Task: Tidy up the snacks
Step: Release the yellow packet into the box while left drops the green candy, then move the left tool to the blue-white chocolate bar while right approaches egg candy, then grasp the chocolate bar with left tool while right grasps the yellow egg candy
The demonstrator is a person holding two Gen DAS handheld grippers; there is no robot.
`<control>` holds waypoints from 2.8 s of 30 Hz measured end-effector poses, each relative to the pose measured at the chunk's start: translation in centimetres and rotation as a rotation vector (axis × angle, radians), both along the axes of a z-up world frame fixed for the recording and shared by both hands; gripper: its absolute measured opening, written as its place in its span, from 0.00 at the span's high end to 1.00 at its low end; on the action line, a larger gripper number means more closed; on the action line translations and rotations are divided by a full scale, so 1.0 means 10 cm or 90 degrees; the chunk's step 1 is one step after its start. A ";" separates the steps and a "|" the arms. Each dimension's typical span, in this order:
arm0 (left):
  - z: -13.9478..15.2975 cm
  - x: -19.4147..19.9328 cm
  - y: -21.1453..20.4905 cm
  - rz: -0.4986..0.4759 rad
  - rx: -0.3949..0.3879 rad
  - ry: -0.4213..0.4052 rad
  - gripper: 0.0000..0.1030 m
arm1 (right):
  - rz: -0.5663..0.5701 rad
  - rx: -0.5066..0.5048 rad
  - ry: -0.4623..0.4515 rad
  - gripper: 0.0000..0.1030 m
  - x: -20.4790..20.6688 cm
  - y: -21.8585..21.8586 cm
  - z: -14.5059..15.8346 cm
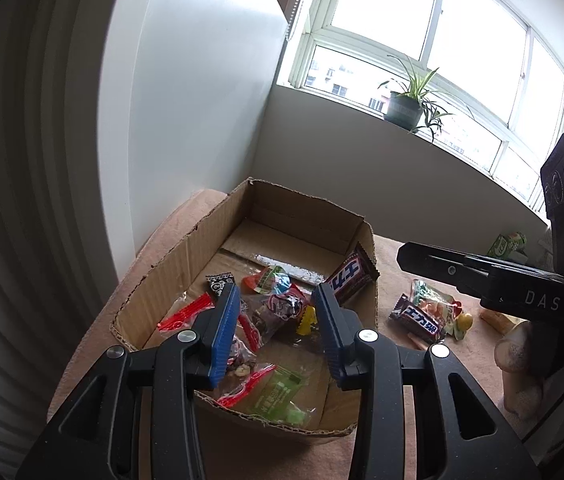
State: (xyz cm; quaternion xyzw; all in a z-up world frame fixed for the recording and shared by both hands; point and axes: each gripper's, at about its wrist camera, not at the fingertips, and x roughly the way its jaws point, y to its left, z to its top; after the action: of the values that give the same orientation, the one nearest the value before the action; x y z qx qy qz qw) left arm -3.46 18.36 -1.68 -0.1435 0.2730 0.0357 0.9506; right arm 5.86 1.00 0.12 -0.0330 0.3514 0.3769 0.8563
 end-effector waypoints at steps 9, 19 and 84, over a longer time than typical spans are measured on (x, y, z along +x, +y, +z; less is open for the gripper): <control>0.10 0.06 -0.32 -0.046 0.000 -0.019 0.63 | -0.074 -0.010 0.000 0.49 0.14 -0.73 -0.01; 0.04 0.26 -1.09 -0.158 0.020 0.007 0.63 | -0.144 0.016 0.057 0.49 0.38 -1.47 -0.17; -0.63 1.26 -1.67 -0.158 0.011 0.194 0.69 | -0.203 -0.087 0.148 0.65 0.69 -1.70 -0.94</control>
State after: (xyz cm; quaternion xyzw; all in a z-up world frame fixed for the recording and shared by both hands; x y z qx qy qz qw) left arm 9.10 1.70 -7.98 -0.0931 0.4287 -0.0580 0.8967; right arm 12.75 -15.97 -9.26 0.0086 0.4732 0.2135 0.8547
